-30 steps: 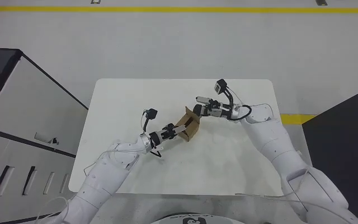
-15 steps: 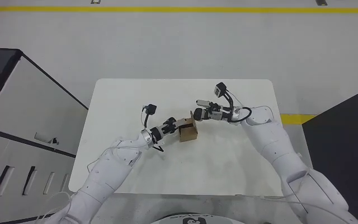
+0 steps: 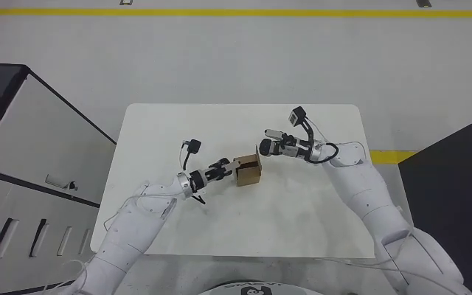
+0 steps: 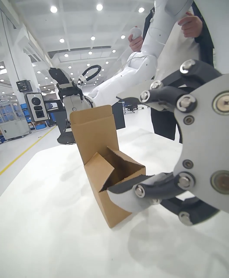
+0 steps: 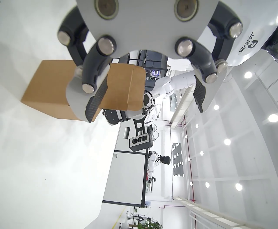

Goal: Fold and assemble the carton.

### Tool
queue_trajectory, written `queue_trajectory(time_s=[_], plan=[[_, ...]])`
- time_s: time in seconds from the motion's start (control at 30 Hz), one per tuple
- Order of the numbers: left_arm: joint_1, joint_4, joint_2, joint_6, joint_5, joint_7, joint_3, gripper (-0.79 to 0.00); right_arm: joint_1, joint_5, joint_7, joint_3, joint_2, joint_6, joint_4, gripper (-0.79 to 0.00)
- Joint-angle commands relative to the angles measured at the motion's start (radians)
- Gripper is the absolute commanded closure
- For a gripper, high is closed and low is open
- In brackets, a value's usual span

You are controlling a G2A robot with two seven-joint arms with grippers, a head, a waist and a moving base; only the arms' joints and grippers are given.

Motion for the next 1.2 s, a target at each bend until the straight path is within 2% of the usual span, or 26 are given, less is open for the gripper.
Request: queue_trajectory(time_s=[0.0,0.2,0.37,0.5,0.7,1.17], plan=[[0.001,0.009,0.001,0.025,0.02,0.012,-0.003,0.0,0.0,0.0,0.0,0.0,0.0,0.0,0.0,-0.785],[-0.019,0.064,0.0,0.115,-0.006,-0.013,-0.006,0.0,-0.036,-0.066,-0.069,0.028,0.015,0.012,-0.059,-0.785],[-0.026,0.065,-0.001,0.113,0.016,0.0,-0.006,0.0,-0.038,-0.071,-0.07,0.03,0.017,0.011,-0.063,-0.785],[-0.023,0.08,-0.007,0.152,0.011,0.023,0.014,0.0,-0.038,-0.071,-0.07,0.03,0.017,0.011,-0.063,-0.785],[-0.056,0.127,-0.019,0.174,0.007,0.031,0.043,0.0,-0.062,-0.13,-0.142,0.035,0.022,0.043,-0.113,-0.785],[-0.052,0.111,-0.024,0.195,0.039,0.034,0.065,0.0,-0.062,-0.13,-0.142,0.035,0.022,0.043,-0.113,-0.785]])
